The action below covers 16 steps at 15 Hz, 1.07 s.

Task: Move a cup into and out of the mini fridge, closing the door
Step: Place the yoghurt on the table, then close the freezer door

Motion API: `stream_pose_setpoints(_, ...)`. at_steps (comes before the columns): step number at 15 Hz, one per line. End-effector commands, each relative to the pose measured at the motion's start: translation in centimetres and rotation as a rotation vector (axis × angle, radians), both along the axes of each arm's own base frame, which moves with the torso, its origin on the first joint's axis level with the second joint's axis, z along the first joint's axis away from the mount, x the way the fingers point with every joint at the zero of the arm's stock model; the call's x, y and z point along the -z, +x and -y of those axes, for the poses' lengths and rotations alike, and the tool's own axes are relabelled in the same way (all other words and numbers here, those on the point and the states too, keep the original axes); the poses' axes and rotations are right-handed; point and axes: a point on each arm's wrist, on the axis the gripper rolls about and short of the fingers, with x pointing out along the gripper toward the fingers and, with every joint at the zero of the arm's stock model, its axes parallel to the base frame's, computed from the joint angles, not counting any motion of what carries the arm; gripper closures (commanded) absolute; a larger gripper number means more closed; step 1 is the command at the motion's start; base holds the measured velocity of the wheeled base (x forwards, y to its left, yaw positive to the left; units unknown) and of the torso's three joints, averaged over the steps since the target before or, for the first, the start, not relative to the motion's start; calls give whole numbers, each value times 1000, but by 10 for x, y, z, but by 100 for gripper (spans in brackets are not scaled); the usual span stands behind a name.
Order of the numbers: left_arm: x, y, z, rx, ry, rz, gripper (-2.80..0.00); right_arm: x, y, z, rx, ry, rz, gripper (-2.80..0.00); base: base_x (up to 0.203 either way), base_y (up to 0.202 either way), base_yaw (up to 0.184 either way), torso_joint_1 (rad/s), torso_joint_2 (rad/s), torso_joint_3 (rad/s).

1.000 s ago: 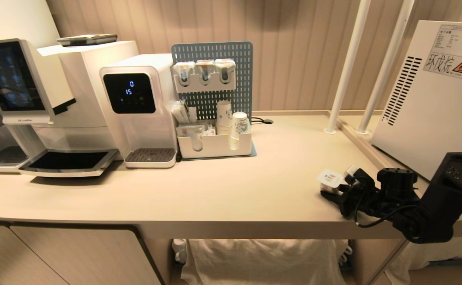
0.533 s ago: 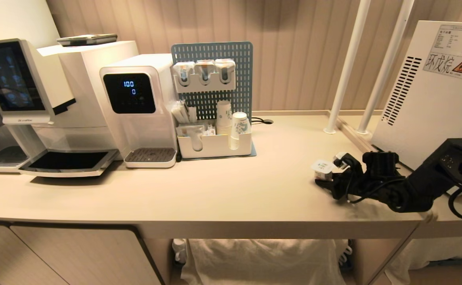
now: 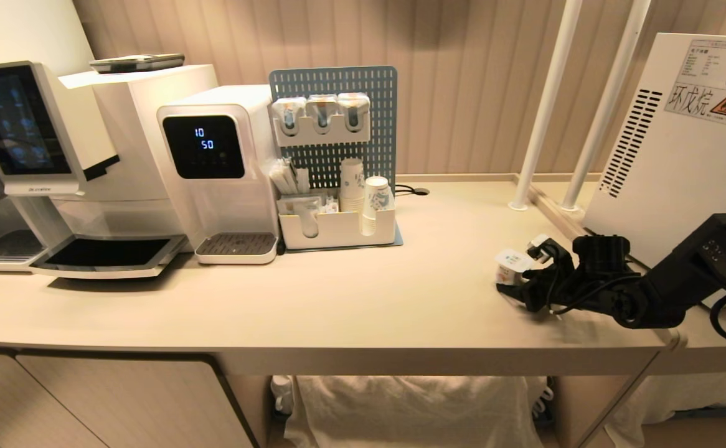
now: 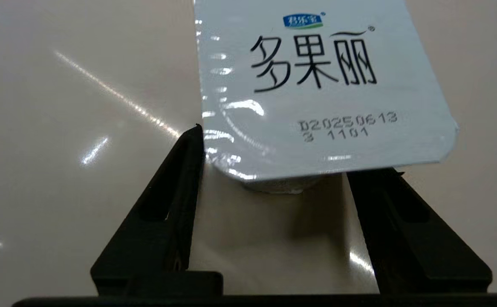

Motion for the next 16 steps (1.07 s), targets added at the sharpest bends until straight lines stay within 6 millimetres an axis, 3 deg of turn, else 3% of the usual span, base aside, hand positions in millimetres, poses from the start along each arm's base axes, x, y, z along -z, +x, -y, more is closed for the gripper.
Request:
stream_pose_setpoints(1, 0, 0, 0, 1, 0, 1, 0, -21, -15, 6, 7, 2, 21, -280, 0, 0, 0, 0, 0, 0)
stream_pose_setpoints(3, 0, 0, 0, 1, 0, 1, 0, -47, -40, 14, 4, 21, 39, -280, 0, 0, 0, 0, 0, 0)
stream_pose_setpoints(6, 0, 0, 0, -1, -2, -1, 0, -106, -98, 27, 21, 36, 136, -280, 0, 0, 0, 0, 0, 0)
stream_pose_setpoints(7, 0, 0, 0, 1, -2, 1, 0, -125, -122, 31, 36, 33, 181, 0, 0, 0, 0, 0, 0, 0)
stream_pose_setpoints(10, 0, 0, 0, 0, -2, -1, 0, -180, -207, 34, 96, 36, 346, 0, 0, 0, 0, 0, 0, 0)
stream_pose_setpoints(13, 0, 0, 0, -1, -5, -1, 0, -224, -306, 13, 83, 92, 481, 0, 0, 0, 0, 0, 0, 0)
stream_pose_setpoints(16, 0, 0, 0, -1, -5, -1, 0, -227, -410, -19, 23, 229, 280, 0, 0, 0, 0, 0, 0, 0)
